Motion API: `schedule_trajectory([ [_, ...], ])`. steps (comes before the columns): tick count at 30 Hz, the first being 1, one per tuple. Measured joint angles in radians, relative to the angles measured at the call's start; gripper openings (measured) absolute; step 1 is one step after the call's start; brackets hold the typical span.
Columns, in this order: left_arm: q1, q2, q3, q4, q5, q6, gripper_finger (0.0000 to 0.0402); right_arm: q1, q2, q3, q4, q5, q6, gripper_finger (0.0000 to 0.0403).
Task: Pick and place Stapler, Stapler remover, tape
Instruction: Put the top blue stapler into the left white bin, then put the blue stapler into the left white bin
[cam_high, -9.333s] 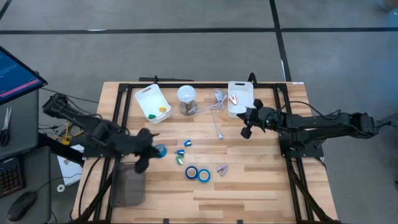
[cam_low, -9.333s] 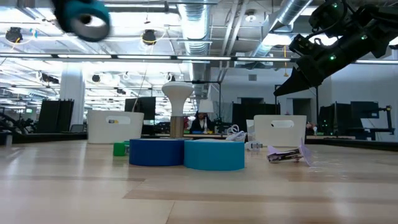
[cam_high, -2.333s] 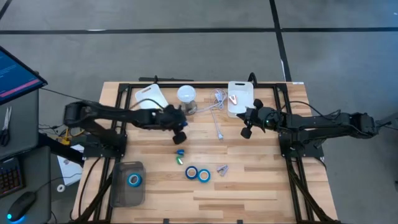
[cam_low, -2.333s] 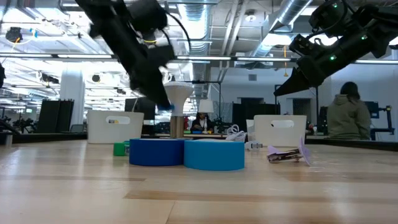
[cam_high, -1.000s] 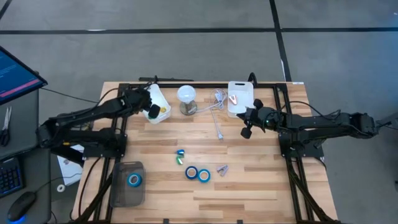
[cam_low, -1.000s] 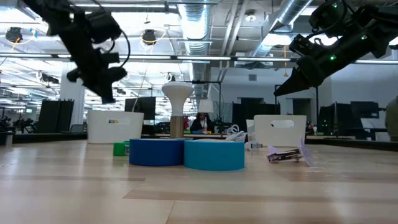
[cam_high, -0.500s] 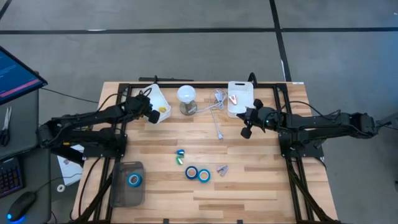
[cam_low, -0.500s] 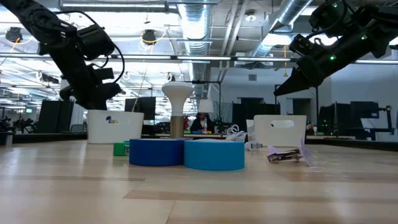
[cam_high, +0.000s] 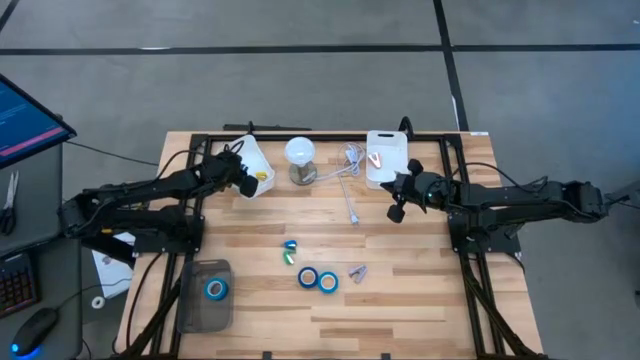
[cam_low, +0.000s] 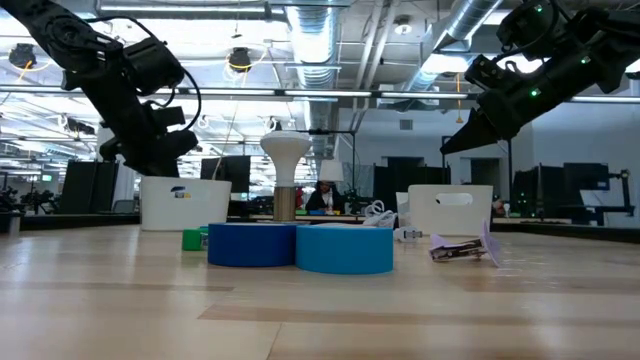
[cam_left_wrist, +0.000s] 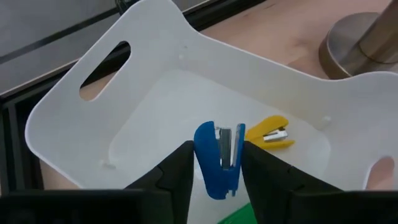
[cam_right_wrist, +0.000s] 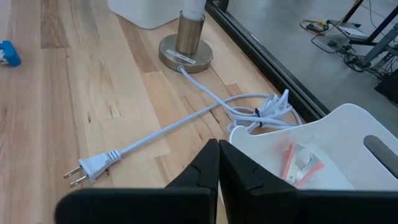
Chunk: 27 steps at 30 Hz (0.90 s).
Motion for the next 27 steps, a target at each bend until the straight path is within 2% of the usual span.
schedule_trajectory([
  [9,0.000,0.000,0.000,0.009,0.000,0.000,0.0153,0.000,0.000,0.000,-0.001,0.000,0.000,0.0000],
  [27,-0.005,0.000,0.000,0.082,0.000,0.000,0.0140,0.000,0.000,0.000,0.005,0.000,0.000,0.0000],
])
